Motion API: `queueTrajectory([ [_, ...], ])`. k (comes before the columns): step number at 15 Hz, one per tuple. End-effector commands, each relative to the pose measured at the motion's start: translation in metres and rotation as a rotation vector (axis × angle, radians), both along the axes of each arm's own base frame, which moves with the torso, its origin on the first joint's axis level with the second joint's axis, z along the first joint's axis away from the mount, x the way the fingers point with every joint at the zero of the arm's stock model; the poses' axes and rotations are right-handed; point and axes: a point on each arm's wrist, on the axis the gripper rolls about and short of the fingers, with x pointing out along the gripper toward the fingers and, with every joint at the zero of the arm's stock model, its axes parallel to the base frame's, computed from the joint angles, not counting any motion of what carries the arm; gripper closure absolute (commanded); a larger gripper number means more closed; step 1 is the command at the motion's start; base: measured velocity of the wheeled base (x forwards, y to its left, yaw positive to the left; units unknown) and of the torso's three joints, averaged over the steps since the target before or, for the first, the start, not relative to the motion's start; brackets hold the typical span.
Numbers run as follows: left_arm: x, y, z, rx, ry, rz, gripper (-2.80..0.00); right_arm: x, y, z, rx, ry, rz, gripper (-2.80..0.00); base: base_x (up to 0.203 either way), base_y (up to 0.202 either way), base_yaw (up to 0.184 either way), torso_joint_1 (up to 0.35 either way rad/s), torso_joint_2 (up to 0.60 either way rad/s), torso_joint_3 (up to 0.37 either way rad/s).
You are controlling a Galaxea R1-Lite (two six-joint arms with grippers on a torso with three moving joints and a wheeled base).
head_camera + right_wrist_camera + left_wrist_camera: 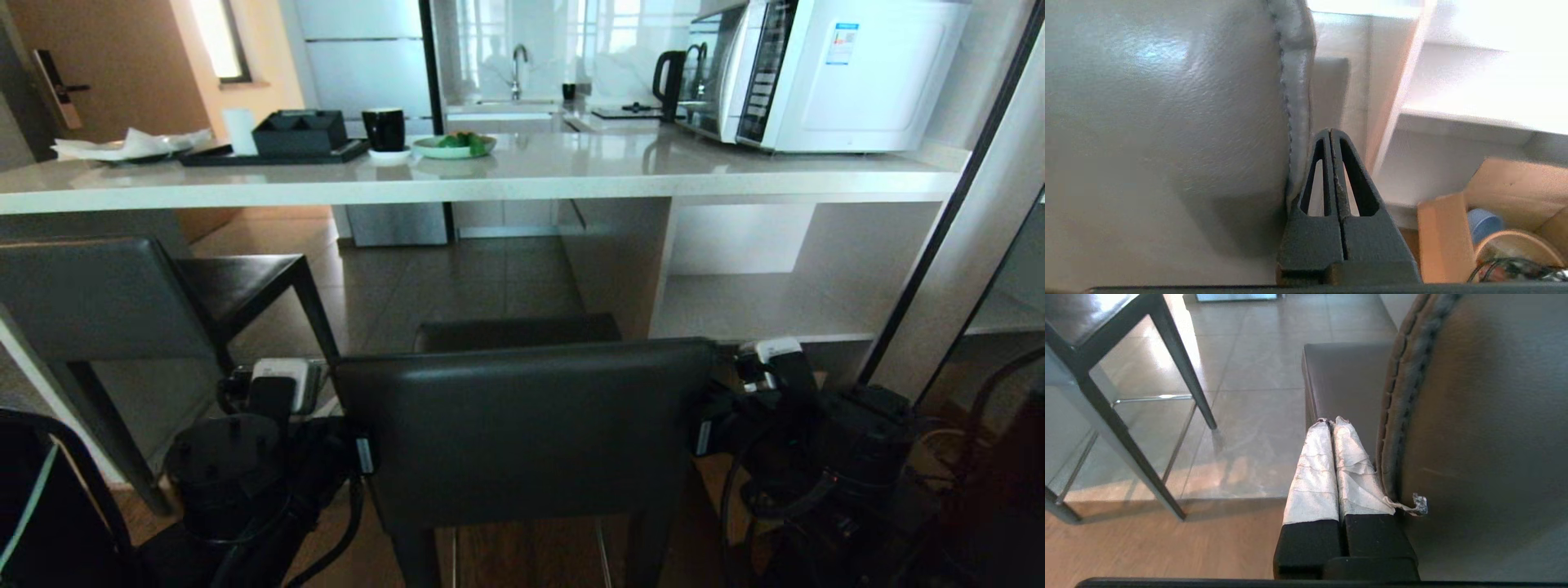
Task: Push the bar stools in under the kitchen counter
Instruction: Push the gray chair back under the dining table
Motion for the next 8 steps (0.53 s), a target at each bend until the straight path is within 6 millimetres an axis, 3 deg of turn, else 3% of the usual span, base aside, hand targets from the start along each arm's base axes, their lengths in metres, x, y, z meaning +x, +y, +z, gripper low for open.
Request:
queueTrajectory([
  [1,0.013,-0.009,-0.006,-0.003,-0.001,-0.020,0.00,0.013,0.009,-0.008,-0.003,-0.001,0.015,0.00,0.000,0.000,0.000,0.000,0.00,0.000],
  [4,0.037,-0.009,-0.006,-0.006,-0.034,0.002,0.00,0.032,0.022,0.001,-0.005,-0.088,0.020,0.00,0.000,0.000,0.000,0.000,0.00,0.000],
  [8,0.060,0.002,-0.011,-0.005,-0.042,0.007,0.00,0.033,0.022,-0.004,-0.013,-0.073,0.019,0.00,0.000,0.000,0.000,0.000,0.00,0.000],
])
